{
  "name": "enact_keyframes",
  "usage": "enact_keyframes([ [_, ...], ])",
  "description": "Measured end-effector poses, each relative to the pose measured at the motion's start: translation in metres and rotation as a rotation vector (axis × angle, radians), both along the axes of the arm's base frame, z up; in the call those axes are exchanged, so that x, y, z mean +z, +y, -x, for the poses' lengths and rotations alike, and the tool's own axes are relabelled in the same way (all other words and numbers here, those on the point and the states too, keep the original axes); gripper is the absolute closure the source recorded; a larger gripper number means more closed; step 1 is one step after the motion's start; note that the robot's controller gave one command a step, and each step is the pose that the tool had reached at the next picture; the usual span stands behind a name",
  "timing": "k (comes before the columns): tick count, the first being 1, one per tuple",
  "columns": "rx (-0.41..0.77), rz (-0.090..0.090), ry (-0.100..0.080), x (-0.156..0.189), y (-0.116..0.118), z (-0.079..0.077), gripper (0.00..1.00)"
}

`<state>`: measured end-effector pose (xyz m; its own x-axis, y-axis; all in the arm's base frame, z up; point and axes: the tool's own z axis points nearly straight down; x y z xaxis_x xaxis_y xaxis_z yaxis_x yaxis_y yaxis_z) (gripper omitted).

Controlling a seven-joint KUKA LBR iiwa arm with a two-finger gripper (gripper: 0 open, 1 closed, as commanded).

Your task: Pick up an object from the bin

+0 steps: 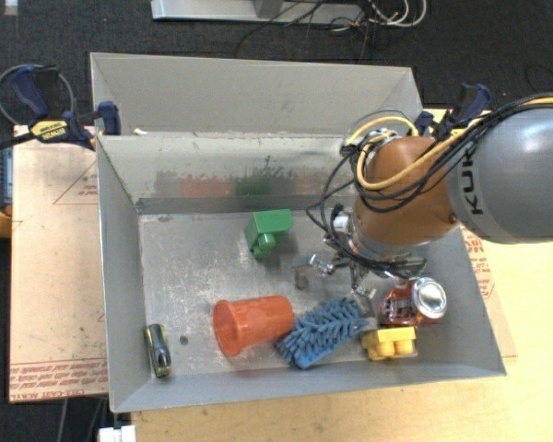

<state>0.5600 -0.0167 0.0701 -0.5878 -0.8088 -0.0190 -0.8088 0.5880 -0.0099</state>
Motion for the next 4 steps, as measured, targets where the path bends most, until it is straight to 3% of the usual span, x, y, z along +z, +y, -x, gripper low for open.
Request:
enact_keyframes([
  [1, -0.081, -0.002, 0.003, 0.000, 0.007, 0.001, 0.00],
  [2, 0.002, -0.002, -0.004, 0.001, 0.054, -0.005, 1.00],
  [3, 0.003, -0.002, -0.004, 0.001, 0.054, -0.005, 1.00],
  [4, 0.006, -0.004, -0.007, 0.023, 0.053, -0.007, 1.00],
])
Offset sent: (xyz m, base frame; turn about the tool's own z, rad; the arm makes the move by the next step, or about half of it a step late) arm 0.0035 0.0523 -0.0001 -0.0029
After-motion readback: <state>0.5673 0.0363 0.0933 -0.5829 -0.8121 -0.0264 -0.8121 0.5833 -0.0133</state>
